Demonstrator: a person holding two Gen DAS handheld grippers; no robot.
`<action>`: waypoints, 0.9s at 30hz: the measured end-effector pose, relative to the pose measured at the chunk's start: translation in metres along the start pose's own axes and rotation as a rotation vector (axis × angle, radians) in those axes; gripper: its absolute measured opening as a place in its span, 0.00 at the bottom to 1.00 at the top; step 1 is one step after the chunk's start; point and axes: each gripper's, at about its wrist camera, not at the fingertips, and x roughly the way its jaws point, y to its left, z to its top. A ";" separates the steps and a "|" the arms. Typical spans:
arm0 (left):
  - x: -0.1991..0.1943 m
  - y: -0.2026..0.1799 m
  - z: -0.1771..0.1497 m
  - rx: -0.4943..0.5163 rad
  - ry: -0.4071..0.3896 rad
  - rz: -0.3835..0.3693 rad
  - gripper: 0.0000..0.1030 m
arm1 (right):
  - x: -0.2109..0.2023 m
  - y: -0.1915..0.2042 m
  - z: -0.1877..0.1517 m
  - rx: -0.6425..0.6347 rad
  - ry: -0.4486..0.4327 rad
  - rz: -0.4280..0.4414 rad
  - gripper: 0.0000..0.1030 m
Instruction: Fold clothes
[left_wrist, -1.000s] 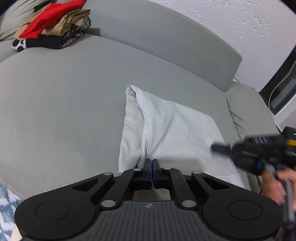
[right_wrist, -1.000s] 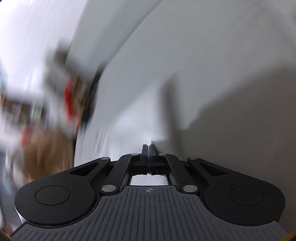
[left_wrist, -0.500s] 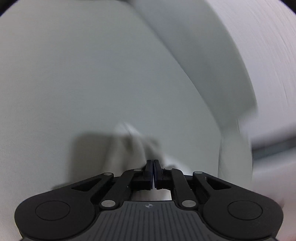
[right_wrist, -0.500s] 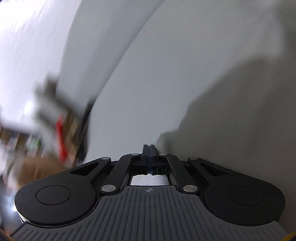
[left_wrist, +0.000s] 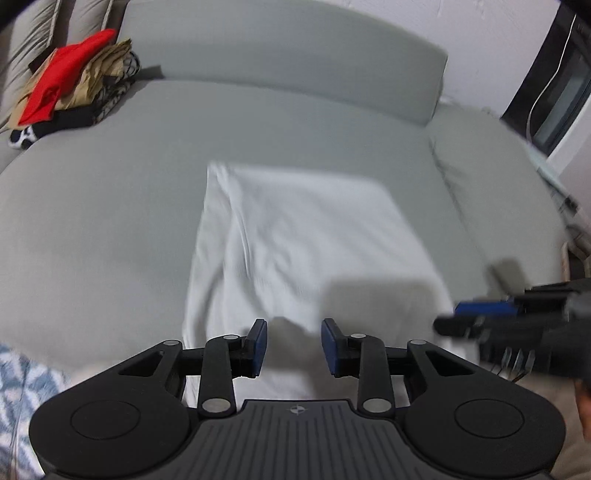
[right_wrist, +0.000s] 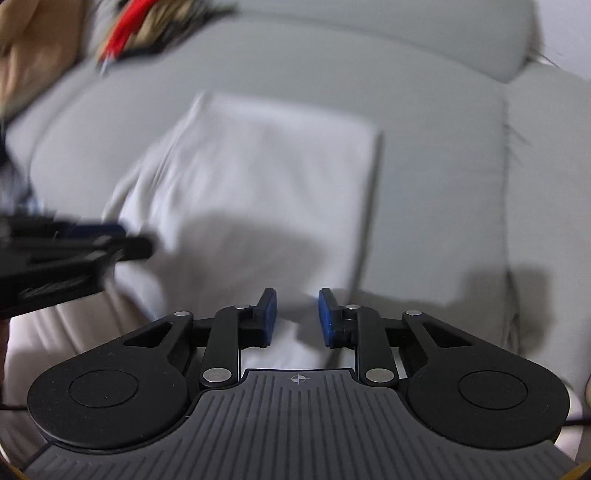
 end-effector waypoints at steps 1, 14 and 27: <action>0.004 -0.001 -0.003 0.001 0.006 0.009 0.25 | 0.003 0.002 0.001 -0.017 0.001 -0.014 0.25; -0.018 0.006 -0.034 -0.012 0.108 0.076 0.32 | 0.000 -0.019 -0.012 0.014 0.151 -0.026 0.63; -0.095 -0.022 0.000 0.009 -0.017 0.201 0.91 | -0.098 -0.011 0.014 0.096 -0.022 -0.026 0.85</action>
